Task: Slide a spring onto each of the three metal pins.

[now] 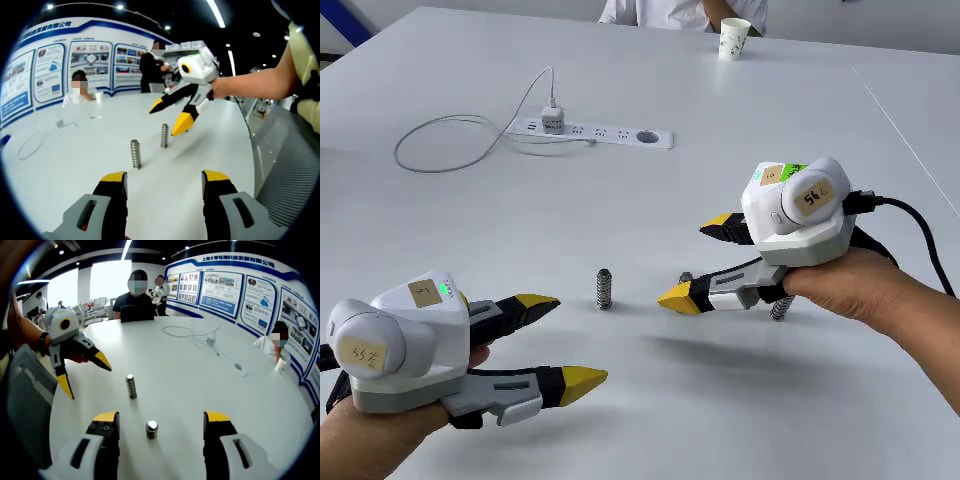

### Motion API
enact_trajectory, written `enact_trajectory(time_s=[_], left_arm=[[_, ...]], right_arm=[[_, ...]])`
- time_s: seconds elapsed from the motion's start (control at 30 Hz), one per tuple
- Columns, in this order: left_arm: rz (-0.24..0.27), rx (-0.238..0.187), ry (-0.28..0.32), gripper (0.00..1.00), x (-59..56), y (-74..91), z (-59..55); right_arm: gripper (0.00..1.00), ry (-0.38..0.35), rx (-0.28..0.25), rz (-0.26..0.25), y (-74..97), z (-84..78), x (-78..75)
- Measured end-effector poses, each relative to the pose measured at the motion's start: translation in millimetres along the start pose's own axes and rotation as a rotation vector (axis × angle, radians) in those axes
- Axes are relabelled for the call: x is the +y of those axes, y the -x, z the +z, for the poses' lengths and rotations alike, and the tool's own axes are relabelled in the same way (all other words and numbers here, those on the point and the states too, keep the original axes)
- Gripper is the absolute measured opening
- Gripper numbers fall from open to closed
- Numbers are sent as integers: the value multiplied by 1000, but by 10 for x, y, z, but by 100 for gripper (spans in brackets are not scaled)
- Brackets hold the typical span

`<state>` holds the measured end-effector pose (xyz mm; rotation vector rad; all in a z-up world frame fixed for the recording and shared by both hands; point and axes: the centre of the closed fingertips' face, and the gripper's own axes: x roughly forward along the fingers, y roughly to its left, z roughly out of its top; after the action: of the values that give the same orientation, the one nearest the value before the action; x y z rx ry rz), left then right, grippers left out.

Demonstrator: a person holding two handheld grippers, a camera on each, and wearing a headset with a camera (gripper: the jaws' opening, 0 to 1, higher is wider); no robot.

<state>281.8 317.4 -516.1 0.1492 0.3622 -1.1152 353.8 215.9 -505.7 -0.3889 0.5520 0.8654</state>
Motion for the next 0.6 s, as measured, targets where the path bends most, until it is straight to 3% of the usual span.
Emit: enact_trajectory(time_s=[0.6], left_arm=[[-4, 5, -4, 61, -1, -25, 9]], right_arm=[[70, -28, 5, -33, 147, -150, -86]])
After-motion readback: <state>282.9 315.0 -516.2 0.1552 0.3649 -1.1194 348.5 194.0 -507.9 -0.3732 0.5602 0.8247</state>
